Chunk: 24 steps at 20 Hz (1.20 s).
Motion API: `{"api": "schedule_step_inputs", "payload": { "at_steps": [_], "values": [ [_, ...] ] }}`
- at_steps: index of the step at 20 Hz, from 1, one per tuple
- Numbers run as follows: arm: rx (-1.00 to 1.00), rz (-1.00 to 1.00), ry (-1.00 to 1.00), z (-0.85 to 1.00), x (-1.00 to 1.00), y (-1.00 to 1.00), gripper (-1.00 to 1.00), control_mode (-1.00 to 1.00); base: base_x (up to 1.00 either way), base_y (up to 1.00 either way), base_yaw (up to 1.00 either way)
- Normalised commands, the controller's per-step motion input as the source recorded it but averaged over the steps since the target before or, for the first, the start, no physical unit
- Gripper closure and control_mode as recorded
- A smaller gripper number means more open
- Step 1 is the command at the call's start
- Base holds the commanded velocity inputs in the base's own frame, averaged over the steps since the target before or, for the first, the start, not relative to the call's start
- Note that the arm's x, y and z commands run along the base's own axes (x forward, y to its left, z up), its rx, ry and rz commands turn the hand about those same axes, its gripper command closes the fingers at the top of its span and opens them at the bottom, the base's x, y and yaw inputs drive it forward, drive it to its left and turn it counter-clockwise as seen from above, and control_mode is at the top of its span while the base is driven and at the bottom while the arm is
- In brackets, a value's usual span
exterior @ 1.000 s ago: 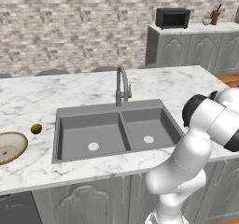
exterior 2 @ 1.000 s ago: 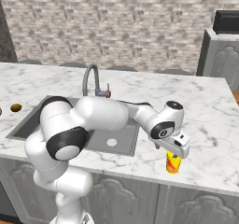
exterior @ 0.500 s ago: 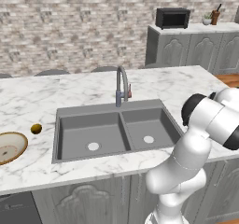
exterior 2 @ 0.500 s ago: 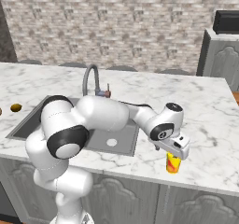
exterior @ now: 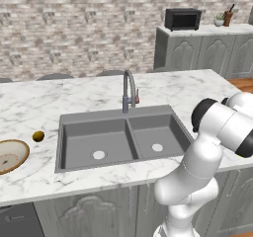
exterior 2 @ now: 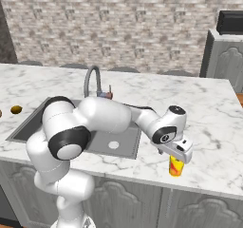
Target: Remove the kiwi and lemon from the sink. Then move the bowl and cup from the counter to the sink for washing.
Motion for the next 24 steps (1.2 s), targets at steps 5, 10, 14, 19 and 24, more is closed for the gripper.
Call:
{"api": "schedule_step_inputs", "payload": {
  "at_steps": [5, 10, 14, 19, 24],
  "values": [
    [0.00, 0.00, 0.00, 0.00, -0.02, 0.00, 1.00, -1.00, 0.00, 0.00, 0.00],
    [-0.01, 0.00, 0.00, 0.00, -0.01, 0.00, 1.00, -1.00, 0.00, 0.00, 0.00],
    [-0.05, 0.00, 0.00, 0.00, -0.03, 0.00, 1.00, -1.00, 0.00, 0.00, 0.00],
    [-0.07, 0.00, 0.00, 0.09, -0.06, 0.07, 1.00, -1.00, 0.00, 0.00, 0.00],
    [-0.09, 0.05, -0.01, 0.22, -0.08, 0.17, 1.00, -1.00, 0.00, 0.00, 0.00]
  ]
}}
